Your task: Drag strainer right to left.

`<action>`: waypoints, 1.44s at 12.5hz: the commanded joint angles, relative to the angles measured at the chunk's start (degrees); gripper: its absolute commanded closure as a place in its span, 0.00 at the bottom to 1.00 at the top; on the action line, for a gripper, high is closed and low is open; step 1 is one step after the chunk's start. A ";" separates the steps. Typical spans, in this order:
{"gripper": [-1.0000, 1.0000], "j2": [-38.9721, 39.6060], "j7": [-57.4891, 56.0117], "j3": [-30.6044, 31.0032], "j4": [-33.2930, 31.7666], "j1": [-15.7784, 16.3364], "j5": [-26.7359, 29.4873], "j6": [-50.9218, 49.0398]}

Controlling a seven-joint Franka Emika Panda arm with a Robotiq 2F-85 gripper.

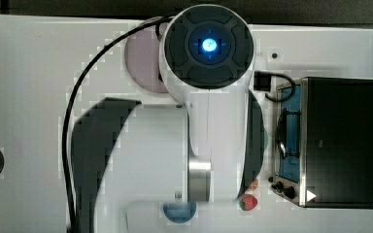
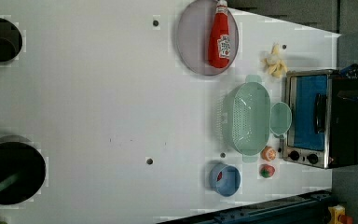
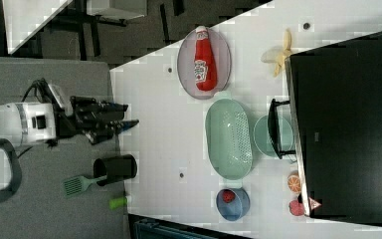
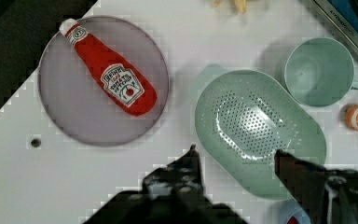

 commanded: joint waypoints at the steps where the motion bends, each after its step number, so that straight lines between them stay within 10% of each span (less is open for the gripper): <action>1: 0.20 -32.28 5.45 -4.36 -22.14 0.00 -2.40 -10.08; 3: 0.00 -32.04 5.45 -4.35 -22.21 0.01 -2.40 -9.99; 18: 0.00 1.86 24.72 -4.01 -37.35 0.16 -2.36 40.12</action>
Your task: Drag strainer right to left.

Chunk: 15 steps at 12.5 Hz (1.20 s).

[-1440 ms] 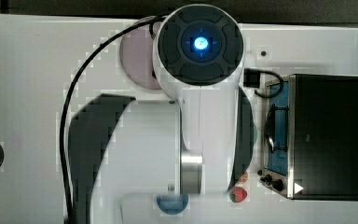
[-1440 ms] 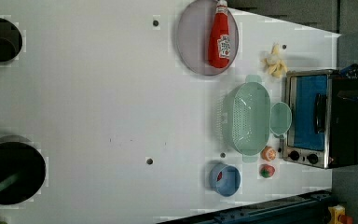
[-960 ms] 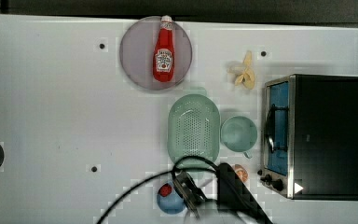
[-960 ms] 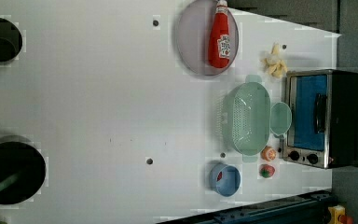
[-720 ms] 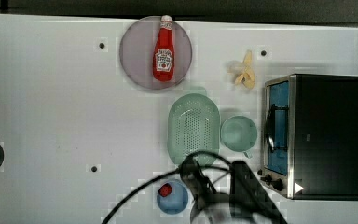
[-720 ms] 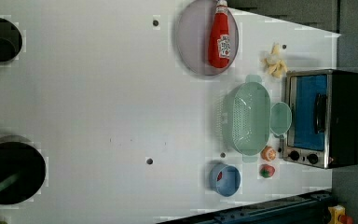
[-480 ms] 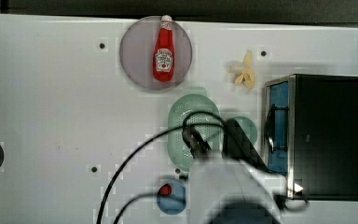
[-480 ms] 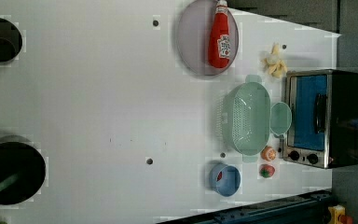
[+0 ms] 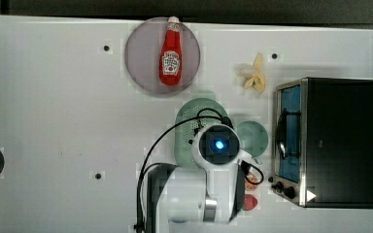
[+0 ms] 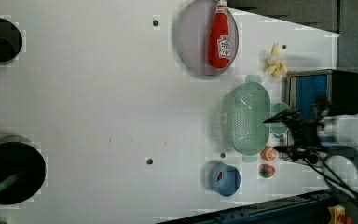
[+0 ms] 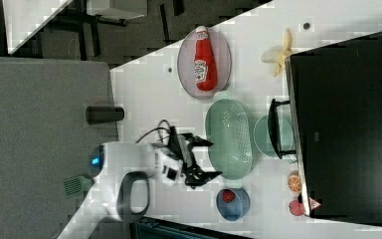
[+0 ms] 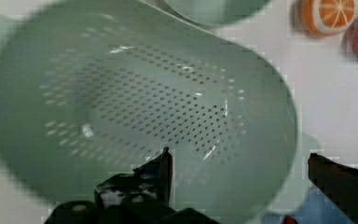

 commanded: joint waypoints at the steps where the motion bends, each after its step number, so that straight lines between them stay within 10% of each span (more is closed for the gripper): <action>1: 0.00 3.75 7.15 1.90 2.56 -0.27 -0.34 9.93; 15: 0.00 21.19 26.76 7.92 2.98 0.57 0.46 26.84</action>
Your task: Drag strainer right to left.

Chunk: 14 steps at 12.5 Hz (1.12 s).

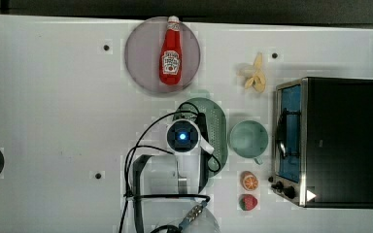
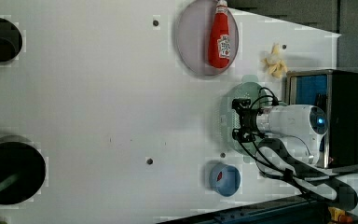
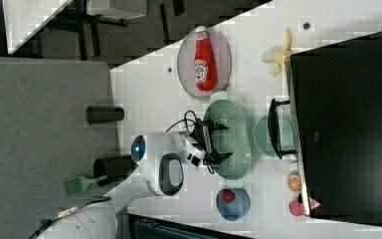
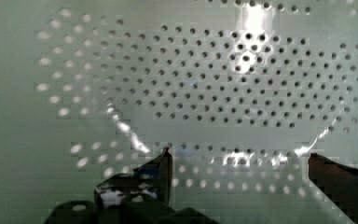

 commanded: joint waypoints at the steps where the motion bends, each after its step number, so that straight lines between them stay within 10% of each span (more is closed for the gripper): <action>1: 0.00 -1.68 8.46 1.50 0.16 0.55 0.01 0.67; 14: 0.00 0.45 23.40 9.45 3.19 8.18 1.56 0.34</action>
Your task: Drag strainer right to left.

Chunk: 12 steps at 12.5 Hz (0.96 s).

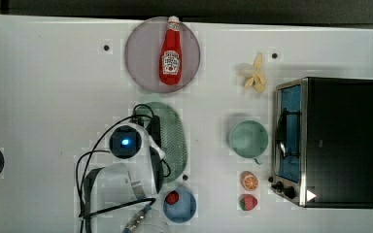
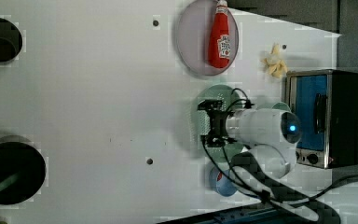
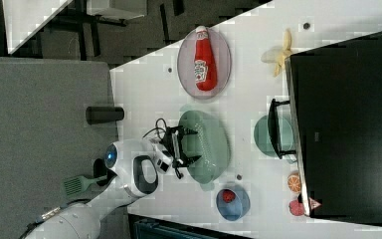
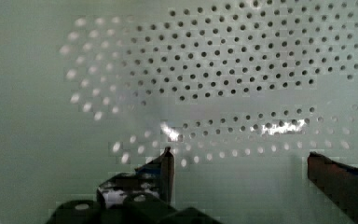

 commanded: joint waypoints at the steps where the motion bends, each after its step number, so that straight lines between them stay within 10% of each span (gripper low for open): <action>1: 0.00 0.48 7.11 1.05 2.27 2.30 1.05 -0.17; 12: 0.00 6.56 16.40 1.31 13.43 11.23 1.57 -6.20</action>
